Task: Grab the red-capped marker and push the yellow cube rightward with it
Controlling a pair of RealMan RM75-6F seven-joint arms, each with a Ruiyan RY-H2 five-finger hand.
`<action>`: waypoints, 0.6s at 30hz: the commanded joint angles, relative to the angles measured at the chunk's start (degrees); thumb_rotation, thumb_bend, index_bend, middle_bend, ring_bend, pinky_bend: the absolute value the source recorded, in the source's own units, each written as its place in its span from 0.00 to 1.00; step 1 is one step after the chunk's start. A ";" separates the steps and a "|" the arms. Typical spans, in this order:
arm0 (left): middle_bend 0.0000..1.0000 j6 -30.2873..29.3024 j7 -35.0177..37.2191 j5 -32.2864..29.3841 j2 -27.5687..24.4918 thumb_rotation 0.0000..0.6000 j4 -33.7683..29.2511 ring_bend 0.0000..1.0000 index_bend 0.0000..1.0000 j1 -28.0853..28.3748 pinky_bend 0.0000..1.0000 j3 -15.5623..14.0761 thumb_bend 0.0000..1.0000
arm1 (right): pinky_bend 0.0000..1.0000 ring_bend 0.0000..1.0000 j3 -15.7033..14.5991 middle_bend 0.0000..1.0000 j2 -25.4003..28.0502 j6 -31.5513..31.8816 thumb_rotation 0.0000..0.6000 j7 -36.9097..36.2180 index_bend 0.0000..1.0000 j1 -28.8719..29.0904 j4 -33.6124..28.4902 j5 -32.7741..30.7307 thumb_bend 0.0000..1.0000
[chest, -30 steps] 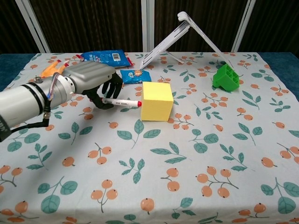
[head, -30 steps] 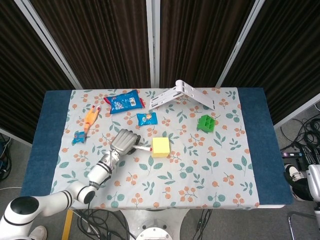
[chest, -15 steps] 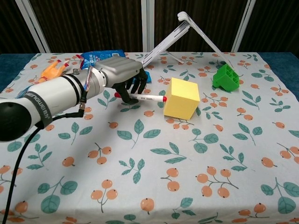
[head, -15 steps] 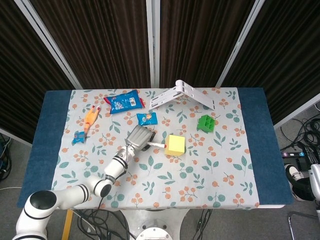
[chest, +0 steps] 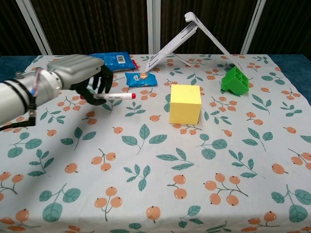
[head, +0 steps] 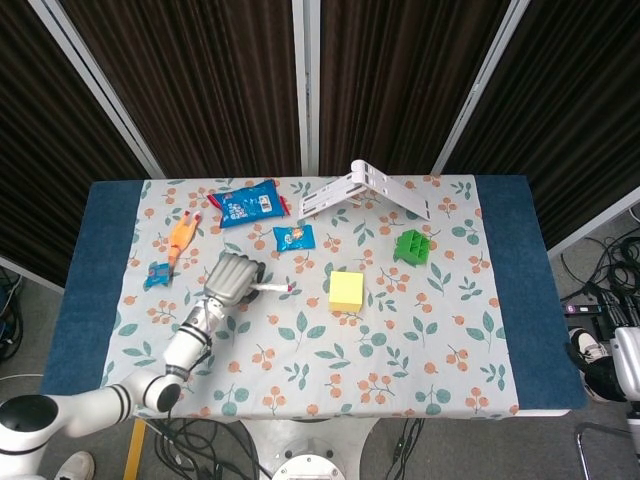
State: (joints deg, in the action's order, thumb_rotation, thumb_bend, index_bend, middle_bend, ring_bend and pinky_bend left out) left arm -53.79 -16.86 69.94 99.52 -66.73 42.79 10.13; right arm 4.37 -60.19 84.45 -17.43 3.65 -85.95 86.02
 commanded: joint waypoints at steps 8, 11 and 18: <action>0.65 -2.86 -2.09 -2.26 -5.27 1.00 -5.41 0.52 0.60 -7.15 0.58 -5.66 0.45 | 0.00 0.00 -0.06 0.14 0.16 0.33 1.00 0.05 0.00 0.12 -0.44 0.50 0.17; 0.58 -1.70 -3.99 -4.43 -6.28 1.00 -6.83 0.46 0.52 -7.52 0.55 -5.80 0.45 | 0.00 0.00 -0.14 0.14 0.30 0.63 1.00 0.26 0.00 -0.02 -0.77 0.63 0.17; 0.37 -3.91 -7.13 -7.05 -10.69 1.00 -13.56 0.31 0.30 -9.45 0.45 -5.86 0.44 | 0.00 0.00 -0.19 0.14 0.52 1.11 1.00 0.28 0.00 -0.34 -1.08 0.58 0.17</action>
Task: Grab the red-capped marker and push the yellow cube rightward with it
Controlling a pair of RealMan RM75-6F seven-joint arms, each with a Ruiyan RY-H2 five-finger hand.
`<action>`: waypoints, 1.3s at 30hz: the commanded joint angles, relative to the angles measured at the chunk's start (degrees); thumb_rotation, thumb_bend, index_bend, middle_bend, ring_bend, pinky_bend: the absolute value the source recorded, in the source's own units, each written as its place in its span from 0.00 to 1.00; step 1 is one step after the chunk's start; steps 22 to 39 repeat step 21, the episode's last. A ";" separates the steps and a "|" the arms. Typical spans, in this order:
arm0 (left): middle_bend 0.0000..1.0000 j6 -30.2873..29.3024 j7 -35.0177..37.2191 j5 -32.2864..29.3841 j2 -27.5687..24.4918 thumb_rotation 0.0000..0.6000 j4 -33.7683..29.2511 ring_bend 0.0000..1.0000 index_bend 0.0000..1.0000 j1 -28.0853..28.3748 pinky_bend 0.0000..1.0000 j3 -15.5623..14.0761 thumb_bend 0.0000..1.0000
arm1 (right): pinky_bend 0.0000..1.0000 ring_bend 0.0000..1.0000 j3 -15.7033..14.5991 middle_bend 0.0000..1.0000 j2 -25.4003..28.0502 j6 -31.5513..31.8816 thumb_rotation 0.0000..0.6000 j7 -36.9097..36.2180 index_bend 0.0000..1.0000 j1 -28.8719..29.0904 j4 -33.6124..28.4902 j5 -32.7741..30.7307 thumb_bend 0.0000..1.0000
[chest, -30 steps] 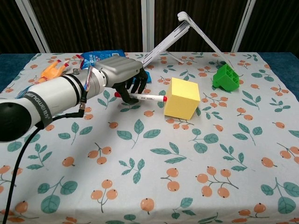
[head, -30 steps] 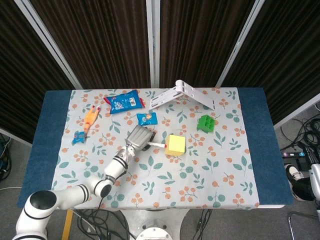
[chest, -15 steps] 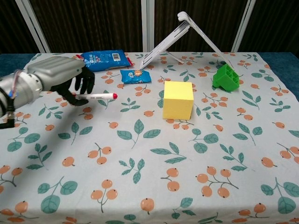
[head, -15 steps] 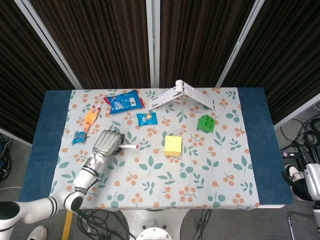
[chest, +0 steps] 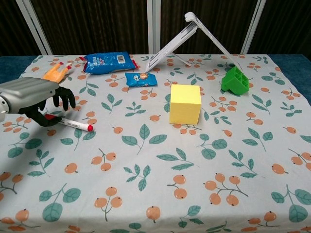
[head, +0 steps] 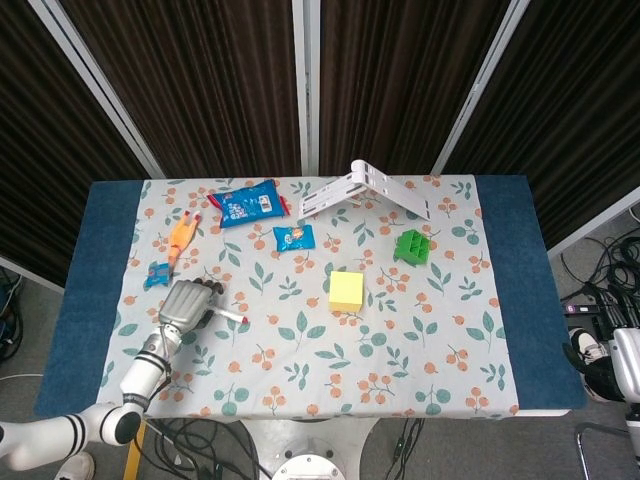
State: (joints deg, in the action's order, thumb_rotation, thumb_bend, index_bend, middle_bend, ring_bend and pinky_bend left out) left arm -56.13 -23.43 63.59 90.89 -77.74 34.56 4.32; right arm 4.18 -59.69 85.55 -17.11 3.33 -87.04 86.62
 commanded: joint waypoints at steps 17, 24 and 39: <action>0.35 -24.93 17.35 12.11 -19.28 1.00 -9.96 0.26 0.29 -19.50 0.31 -5.19 0.25 | 0.00 0.00 -0.98 0.12 -0.37 0.22 1.00 -1.25 0.00 0.06 0.25 1.85 0.18; 0.35 -29.74 17.17 14.62 -19.98 1.00 -12.07 0.26 0.29 -23.31 0.31 -6.68 0.25 | 0.00 0.00 -1.46 0.11 -0.49 0.99 1.00 -0.95 0.00 -0.31 -0.60 2.69 0.18; 0.35 -29.74 17.17 14.62 -19.98 1.00 -12.07 0.26 0.29 -23.31 0.31 -6.68 0.25 | 0.00 0.00 -1.46 0.11 -0.49 0.99 1.00 -0.95 0.00 -0.31 -0.60 2.69 0.18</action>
